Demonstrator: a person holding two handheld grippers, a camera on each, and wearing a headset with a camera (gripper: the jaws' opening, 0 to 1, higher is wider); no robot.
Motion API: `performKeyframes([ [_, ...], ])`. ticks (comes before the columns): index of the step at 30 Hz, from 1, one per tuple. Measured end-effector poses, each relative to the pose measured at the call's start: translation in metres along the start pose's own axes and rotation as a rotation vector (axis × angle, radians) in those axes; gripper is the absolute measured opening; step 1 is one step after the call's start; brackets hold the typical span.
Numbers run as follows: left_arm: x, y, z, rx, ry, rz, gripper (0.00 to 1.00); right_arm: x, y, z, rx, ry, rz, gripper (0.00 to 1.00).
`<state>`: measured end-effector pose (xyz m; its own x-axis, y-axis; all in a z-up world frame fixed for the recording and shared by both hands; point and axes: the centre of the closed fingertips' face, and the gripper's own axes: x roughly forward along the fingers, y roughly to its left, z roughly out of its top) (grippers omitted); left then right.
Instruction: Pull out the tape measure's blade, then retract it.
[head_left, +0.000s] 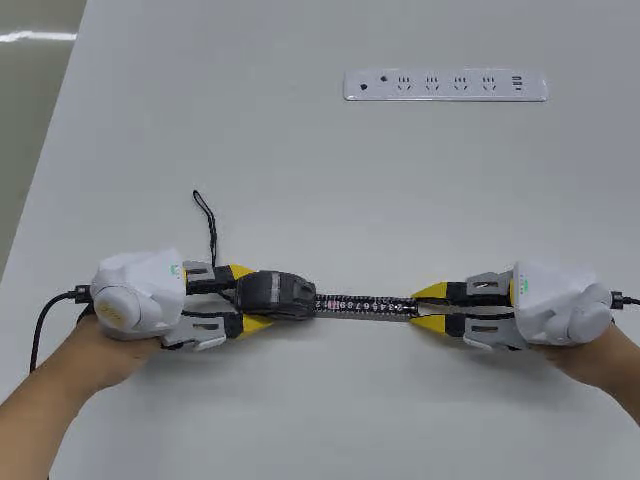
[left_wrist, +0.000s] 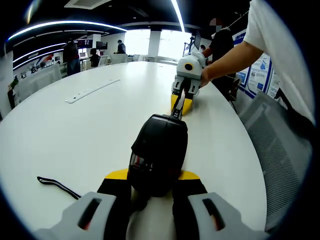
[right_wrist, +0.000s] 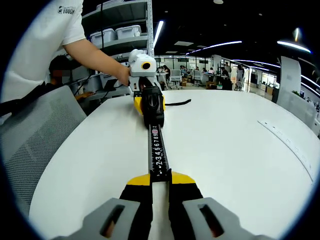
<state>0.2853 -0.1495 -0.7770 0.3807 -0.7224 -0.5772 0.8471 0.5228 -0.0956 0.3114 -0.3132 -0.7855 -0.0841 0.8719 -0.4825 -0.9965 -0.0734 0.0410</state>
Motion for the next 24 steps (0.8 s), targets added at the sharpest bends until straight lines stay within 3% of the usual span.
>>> performKeyframes([
  [24,0.0,-0.002,0.004,-0.004,0.002,0.003,0.27,-0.027,-0.004,-0.013,0.026,0.012,-0.019,0.08],
])
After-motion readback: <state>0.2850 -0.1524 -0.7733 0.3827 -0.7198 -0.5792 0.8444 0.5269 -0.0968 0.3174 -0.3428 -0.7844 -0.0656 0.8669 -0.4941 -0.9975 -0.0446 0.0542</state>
